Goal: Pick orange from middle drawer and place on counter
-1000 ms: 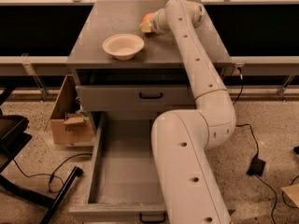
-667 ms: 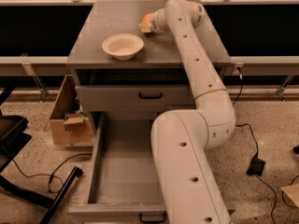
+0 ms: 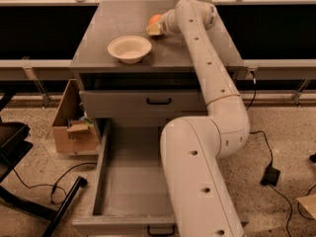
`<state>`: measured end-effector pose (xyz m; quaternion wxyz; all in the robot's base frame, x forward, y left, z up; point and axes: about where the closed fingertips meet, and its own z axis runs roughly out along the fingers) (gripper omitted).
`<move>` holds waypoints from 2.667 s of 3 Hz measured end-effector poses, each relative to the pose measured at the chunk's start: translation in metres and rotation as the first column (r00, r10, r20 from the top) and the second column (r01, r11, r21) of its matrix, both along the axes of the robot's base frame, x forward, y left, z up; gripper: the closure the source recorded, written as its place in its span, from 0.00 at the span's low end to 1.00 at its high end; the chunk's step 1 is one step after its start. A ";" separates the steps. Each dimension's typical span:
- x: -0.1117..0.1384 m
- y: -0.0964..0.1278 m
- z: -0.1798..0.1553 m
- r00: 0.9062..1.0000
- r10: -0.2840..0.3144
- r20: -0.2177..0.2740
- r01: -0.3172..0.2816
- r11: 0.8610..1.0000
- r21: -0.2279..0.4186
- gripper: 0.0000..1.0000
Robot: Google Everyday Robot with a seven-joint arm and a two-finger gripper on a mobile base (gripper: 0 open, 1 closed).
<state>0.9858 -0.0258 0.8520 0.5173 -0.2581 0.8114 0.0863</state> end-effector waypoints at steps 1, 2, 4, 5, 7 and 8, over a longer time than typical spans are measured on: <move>0.000 0.000 0.000 1.000 0.000 0.000 0.000 1.000 0.000 0.00; 0.000 0.000 0.000 1.000 0.000 0.000 0.000 1.000 0.000 0.00; -0.034 -0.028 0.046 0.998 -0.026 -0.064 0.021 0.996 -0.085 0.00; -0.062 -0.065 0.088 0.989 -0.107 -0.101 0.094 0.988 -0.126 0.00; -0.129 -0.162 0.136 0.904 -0.365 -0.223 0.330 0.927 -0.179 0.00; -0.166 -0.199 0.144 0.831 -0.468 -0.300 0.426 0.883 -0.199 0.00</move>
Offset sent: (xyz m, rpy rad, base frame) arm 0.0000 0.0000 0.0000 0.0000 0.0000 0.0000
